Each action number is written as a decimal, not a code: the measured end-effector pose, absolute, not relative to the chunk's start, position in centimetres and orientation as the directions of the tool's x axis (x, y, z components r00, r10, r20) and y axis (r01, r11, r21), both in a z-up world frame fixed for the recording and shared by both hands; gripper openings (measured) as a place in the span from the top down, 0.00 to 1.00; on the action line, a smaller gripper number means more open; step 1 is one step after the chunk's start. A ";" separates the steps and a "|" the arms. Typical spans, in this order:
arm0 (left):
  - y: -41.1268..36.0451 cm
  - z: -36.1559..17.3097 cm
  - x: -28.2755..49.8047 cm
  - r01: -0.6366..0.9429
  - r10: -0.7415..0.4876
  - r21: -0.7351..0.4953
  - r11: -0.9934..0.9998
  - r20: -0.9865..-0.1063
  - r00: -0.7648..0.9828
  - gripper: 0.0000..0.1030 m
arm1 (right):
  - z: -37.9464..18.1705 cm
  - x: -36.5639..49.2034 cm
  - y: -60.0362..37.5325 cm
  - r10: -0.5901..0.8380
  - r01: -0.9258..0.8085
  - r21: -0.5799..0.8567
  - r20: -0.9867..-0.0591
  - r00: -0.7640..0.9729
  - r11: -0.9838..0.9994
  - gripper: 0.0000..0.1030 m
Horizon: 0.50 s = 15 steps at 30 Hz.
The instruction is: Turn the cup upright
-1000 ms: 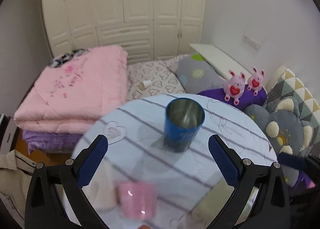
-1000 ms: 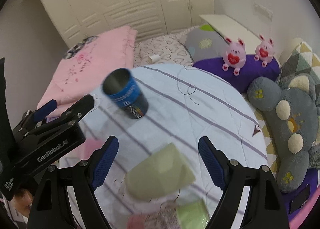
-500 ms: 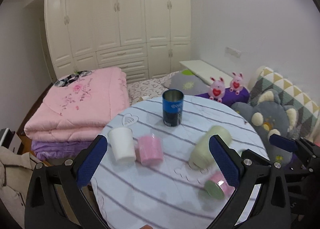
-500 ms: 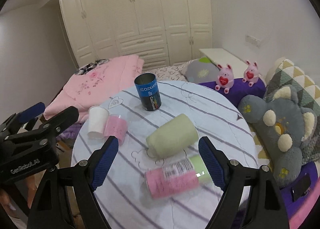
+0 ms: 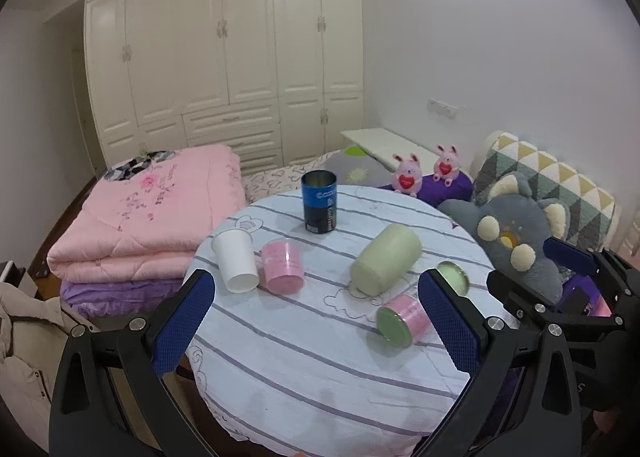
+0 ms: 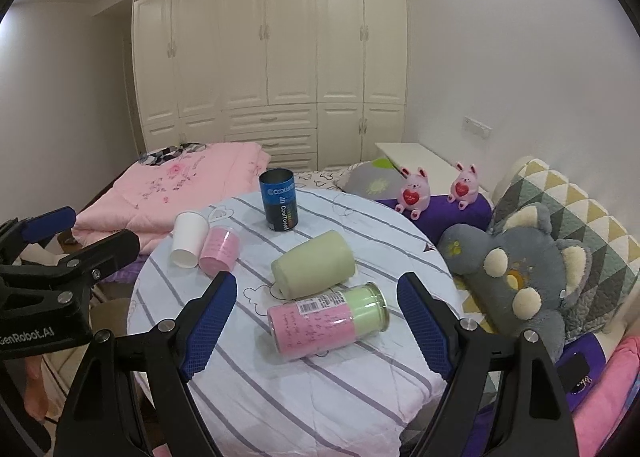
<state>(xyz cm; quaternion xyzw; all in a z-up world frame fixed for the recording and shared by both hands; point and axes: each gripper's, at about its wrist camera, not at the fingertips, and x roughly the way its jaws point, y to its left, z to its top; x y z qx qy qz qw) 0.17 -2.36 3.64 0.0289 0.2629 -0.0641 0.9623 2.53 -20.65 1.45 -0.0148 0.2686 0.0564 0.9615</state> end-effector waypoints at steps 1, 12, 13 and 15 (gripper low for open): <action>-2.5 3.7 -0.2 0.142 -0.109 0.029 0.989 -0.500 0.859 0.00 | 1.5 2.2 -20.9 0.100 -0.114 0.003 -0.511 0.854 0.993 0.19; -3.7 3.6 -1.3 0.145 -0.099 0.059 0.988 -0.478 0.873 0.00 | 1.4 1.1 -21.9 0.106 -0.112 0.017 -0.497 0.861 0.994 0.19; -3.7 3.7 -1.4 0.146 -0.102 0.057 0.988 -0.477 0.873 0.00 | 1.5 1.0 -21.9 0.103 -0.111 0.015 -0.492 0.864 0.994 0.19; -3.8 3.7 -1.5 0.146 -0.104 0.054 0.988 -0.471 0.876 0.00 | 1.6 0.8 -22.0 0.102 -0.109 0.014 -0.486 0.868 0.994 0.19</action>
